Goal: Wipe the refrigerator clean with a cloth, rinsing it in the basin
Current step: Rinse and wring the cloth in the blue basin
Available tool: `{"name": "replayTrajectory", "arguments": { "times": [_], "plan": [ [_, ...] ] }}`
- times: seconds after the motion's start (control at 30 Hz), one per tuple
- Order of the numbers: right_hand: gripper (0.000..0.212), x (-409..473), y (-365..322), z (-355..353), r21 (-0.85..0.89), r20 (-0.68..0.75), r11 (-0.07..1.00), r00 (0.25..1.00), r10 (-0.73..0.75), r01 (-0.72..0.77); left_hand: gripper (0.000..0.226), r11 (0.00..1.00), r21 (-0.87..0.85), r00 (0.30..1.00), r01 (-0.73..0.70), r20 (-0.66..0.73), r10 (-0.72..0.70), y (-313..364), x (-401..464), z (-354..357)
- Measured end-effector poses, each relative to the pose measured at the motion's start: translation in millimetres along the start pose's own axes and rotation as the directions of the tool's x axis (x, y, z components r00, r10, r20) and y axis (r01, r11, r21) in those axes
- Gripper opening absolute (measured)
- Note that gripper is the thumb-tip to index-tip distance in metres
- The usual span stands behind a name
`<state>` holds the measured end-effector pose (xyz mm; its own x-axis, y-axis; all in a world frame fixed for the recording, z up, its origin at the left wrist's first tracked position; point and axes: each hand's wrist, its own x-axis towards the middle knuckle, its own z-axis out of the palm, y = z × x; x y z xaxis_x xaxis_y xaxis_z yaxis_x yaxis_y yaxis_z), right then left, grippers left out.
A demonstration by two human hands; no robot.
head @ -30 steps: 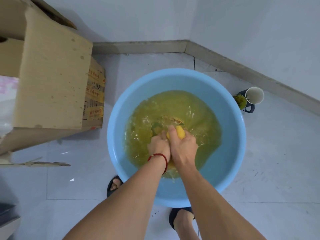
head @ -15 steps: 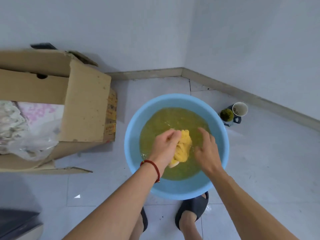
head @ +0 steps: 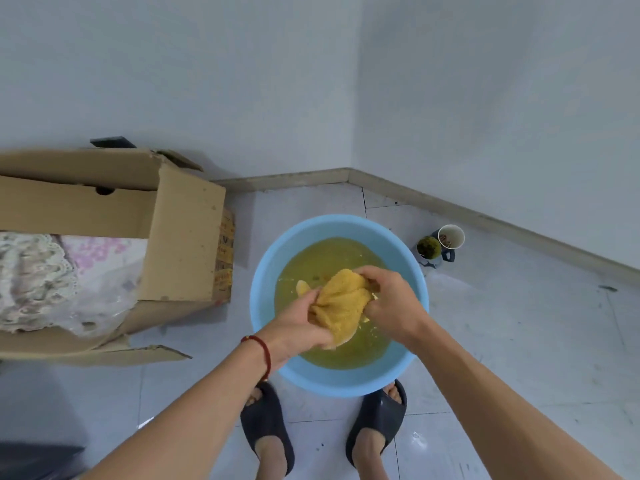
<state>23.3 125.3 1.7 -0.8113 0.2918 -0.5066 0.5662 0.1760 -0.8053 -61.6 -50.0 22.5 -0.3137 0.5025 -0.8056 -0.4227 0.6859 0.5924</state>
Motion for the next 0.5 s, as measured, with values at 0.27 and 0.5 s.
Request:
{"name": "replayTrajectory", "arguments": {
  "times": [0.27,0.5],
  "plan": [
    [0.073,-17,-30,-26,0.222,0.243,0.969,0.968,0.056,-0.112,0.039,0.975,0.118,0.973,-0.190,-0.110,0.203,8,16,35],
    [0.046,-20,-23,-55,0.671,0.388,0.670,0.920,0.048,-0.318,0.040,0.953,0.098,0.951,-0.287,-0.087,0.296,22,21,27]
  ]
}}
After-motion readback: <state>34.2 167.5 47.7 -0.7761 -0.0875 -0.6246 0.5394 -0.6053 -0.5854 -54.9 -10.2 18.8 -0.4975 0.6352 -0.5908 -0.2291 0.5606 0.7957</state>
